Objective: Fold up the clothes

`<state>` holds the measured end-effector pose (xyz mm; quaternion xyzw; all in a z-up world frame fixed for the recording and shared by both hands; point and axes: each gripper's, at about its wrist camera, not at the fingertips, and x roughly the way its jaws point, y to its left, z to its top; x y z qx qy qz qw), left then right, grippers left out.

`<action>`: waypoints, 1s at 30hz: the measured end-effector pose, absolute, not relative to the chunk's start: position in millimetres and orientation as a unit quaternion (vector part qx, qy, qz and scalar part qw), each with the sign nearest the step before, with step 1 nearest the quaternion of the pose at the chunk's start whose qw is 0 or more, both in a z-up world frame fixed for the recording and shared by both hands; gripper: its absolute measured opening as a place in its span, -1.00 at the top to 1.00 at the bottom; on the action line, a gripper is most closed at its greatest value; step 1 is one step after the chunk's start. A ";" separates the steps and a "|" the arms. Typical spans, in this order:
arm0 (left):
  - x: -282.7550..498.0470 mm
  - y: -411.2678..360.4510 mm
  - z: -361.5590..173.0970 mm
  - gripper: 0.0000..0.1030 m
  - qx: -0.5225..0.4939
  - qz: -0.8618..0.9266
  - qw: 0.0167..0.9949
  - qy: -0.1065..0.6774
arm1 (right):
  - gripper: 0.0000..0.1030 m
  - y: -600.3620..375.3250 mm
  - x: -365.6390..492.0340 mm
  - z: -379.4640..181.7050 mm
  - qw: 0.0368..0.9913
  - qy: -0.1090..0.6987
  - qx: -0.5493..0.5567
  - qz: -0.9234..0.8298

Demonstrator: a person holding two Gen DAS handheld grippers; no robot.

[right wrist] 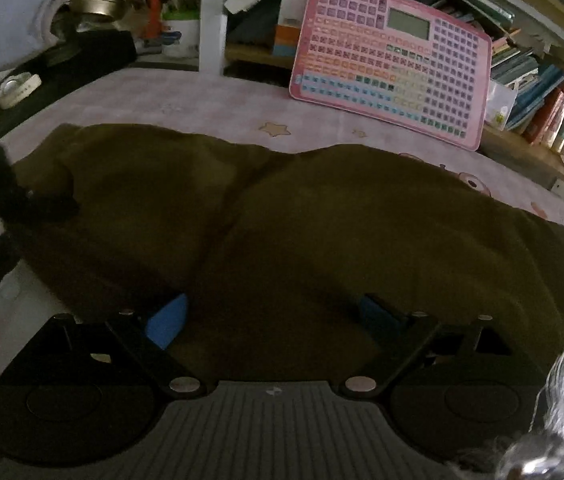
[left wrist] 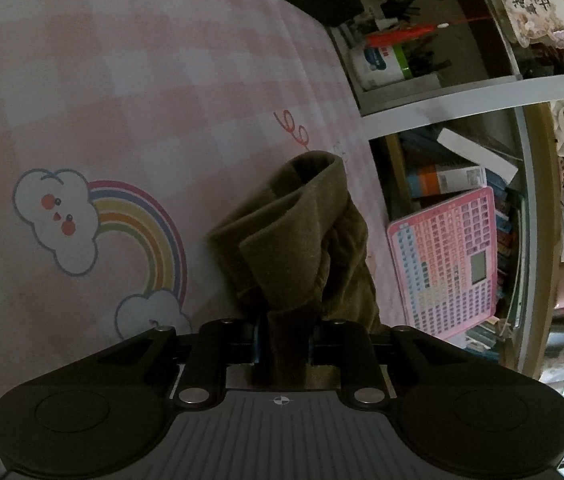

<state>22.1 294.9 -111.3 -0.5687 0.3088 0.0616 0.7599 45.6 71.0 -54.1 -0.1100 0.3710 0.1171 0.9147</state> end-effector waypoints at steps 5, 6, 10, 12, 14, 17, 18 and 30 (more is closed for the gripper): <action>25.4 288.5 -106.5 0.72 -0.547 0.075 0.774 0.310 | -0.90 64.6 53.1 -56.4 0.911 0.385 -0.084 0.124; 25.9 286.7 -103.9 0.76 -0.539 0.079 0.779 0.311 | -0.94 62.4 55.4 -57.3 0.909 0.389 -0.076 0.126; 29.6 268.0 -78.0 0.82 -0.460 0.092 0.827 0.311 | -0.95 53.2 63.2 -55.2 0.900 0.406 -0.060 0.150; 30.5 252.0 -56.2 0.84 -0.400 0.088 0.862 0.298 | -0.95 44.2 60.9 -48.7 0.897 0.407 -0.061 0.162; 30.4 231.8 -31.8 0.84 -0.325 0.080 0.898 0.284 | -0.95 28.8 57.1 -41.1 0.898 0.402 -0.053 0.170; 27.0 197.1 -1.3 0.84 -0.216 0.071 0.938 0.263 | -0.95 -7.7 52.5 -31.0 0.901 0.398 -0.021 0.169; 25.4 184.1 6.7 0.84 -0.185 0.067 0.946 0.257 | -0.95 -21.7 51.8 -28.8 0.901 0.400 -0.009 0.169; 26.1 23.6 23.9 0.48 0.090 0.025 0.948 0.303 | -0.95 -164.8 46.7 -28.4 0.892 0.414 0.079 0.165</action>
